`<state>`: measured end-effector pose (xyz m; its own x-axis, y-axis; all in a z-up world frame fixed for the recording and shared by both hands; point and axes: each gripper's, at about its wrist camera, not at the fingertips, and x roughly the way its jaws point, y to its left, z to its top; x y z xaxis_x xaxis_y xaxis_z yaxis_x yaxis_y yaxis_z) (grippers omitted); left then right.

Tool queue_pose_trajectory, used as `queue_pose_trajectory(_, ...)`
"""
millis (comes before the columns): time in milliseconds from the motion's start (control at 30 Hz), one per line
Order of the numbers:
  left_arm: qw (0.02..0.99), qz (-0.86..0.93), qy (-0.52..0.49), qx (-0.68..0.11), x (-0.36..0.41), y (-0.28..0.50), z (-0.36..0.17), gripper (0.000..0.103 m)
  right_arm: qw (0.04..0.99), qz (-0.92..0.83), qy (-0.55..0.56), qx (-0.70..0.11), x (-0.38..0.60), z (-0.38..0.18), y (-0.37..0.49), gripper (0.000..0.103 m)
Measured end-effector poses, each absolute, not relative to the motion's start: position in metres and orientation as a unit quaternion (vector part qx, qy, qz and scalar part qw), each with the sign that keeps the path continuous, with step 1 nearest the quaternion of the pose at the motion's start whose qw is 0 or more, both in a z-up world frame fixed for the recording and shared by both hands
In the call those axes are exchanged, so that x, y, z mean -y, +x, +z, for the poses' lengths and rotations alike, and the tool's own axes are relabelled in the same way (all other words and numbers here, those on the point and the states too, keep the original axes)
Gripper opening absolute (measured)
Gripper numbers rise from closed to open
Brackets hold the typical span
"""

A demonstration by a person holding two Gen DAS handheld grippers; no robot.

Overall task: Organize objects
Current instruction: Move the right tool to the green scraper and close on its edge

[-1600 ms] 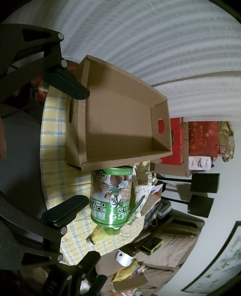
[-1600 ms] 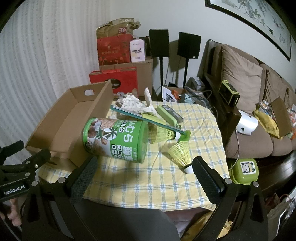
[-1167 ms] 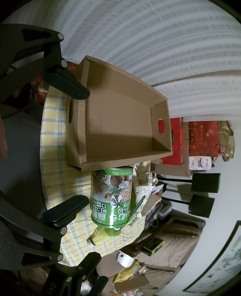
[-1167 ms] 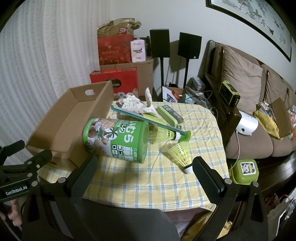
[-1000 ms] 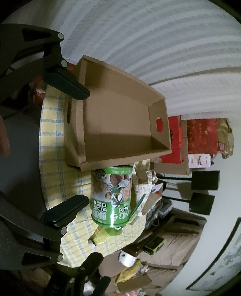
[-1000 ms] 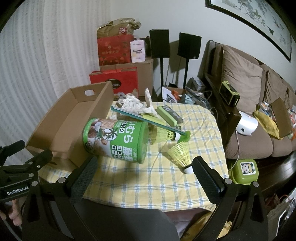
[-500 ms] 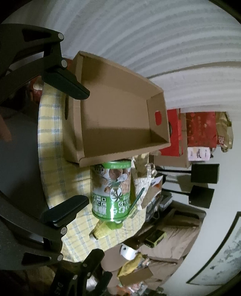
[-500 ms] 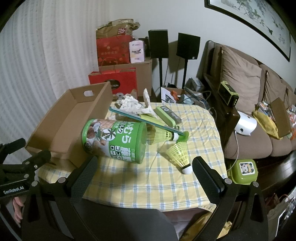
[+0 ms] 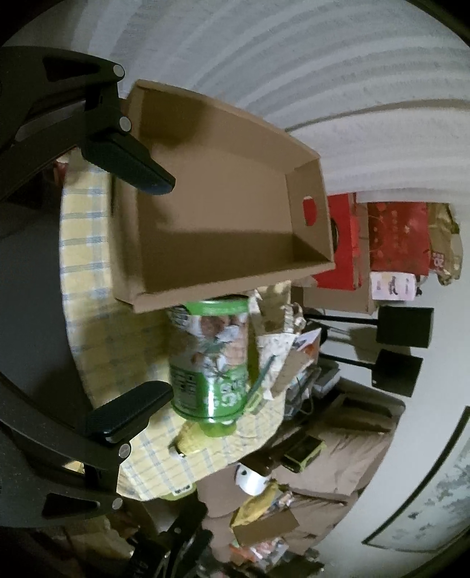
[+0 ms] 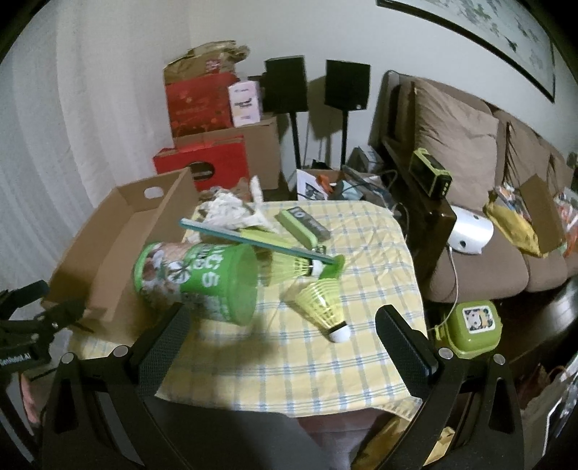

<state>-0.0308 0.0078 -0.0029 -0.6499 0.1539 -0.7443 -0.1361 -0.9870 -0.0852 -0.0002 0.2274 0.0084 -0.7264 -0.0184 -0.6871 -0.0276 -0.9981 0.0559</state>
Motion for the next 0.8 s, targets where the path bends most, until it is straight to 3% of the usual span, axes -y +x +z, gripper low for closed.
queue_pose_trajectory(500, 0.172, 0.869, -0.46, 0.066, -0.049, -0.12, 0.01, 0.102, 0.019, 0.926, -0.371, -0.068, -0.292, -0.003, -0.049, 0.101)
queue_pose_trajectory(800, 0.184, 0.85, -0.488, 0.073, -0.073, -0.164, 0.002, 0.094, -0.022, 0.905, -0.404, -0.129, -0.316, -0.027, -0.097, 0.088)
